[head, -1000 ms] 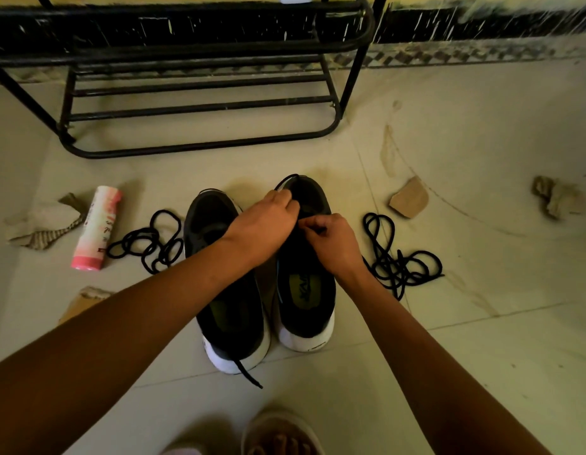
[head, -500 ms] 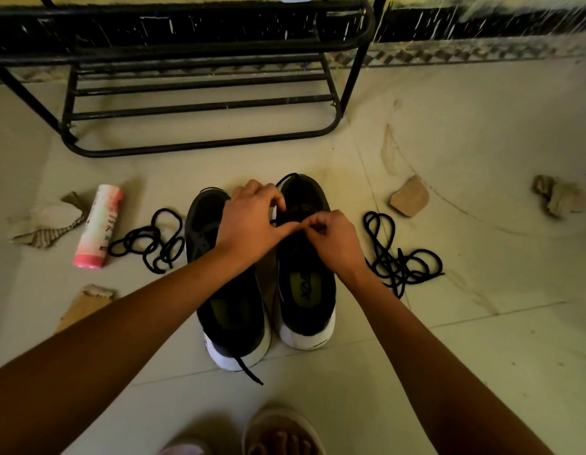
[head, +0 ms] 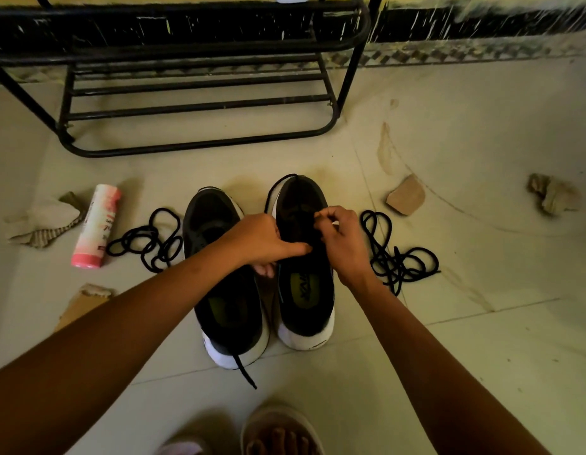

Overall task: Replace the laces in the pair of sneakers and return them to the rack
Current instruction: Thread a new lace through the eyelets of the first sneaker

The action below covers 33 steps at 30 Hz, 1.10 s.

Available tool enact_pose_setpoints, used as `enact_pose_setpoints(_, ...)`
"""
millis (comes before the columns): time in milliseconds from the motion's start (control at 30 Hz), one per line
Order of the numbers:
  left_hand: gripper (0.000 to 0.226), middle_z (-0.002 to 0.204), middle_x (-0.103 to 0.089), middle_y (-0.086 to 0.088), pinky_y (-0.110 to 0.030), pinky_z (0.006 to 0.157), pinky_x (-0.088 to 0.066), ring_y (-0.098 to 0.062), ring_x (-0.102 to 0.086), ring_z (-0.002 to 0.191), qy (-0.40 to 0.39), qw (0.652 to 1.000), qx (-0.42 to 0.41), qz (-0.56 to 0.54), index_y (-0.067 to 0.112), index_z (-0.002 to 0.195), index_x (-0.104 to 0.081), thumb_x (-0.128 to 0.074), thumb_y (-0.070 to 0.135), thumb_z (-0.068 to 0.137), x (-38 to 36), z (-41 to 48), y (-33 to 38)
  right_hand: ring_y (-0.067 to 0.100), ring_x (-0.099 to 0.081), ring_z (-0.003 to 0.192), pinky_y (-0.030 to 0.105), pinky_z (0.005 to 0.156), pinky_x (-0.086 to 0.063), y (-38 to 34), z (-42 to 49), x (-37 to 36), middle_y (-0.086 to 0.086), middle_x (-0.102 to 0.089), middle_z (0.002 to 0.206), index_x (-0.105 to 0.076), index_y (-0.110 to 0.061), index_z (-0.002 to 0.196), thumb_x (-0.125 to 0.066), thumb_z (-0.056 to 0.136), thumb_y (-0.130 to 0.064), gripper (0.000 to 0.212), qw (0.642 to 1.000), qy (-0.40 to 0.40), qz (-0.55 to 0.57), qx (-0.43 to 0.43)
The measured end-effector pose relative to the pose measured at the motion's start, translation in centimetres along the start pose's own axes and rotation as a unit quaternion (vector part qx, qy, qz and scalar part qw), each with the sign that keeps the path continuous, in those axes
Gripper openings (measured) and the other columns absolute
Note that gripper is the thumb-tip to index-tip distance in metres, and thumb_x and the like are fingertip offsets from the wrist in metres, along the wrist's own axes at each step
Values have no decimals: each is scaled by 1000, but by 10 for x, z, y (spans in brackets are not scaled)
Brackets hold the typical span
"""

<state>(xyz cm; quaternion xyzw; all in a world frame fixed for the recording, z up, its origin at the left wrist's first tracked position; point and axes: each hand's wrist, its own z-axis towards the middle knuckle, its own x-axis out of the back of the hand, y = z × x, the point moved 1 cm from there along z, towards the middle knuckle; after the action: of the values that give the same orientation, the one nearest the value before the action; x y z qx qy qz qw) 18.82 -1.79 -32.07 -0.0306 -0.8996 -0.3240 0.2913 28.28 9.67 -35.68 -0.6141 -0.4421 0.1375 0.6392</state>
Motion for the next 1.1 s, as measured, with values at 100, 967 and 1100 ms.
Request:
enact_pose_setpoints(100, 36, 67, -71, -11, -29, 59, -59, -20, -70, 58, -13, 999, 25, -22, 8, 91, -65, -65, 43, 80, -3, -2, 4, 13, -61, 88, 32, 79, -49, -10, -10, 7, -2, -62, 89, -52, -17, 82, -44, 96, -5, 20, 976, 19, 208, -66)
enact_pose_setpoints(967, 42, 50, -63, -8, -23, 47, -55, -17, -62, 42, -4, 995, 90, -36, 7, 73, -58, -51, 45, 89, 2, -8, 12, 19, -63, 101, 33, 88, -51, -17, -11, 9, 0, -70, 108, -65, -20, 113, -62, 86, -14, 28, 956, -56, -249, 146)
enact_pose_setpoints(1100, 42, 49, -63, -10, -20, 39, -49, -15, -58, 35, -1, 995, 95, -25, 3, 70, -57, -50, 40, 89, 0, -7, 14, 27, -65, 81, 42, 70, -54, -24, -6, 2, 5, -69, 87, -58, -16, 103, -58, 85, -11, 19, 961, -39, -235, 141)
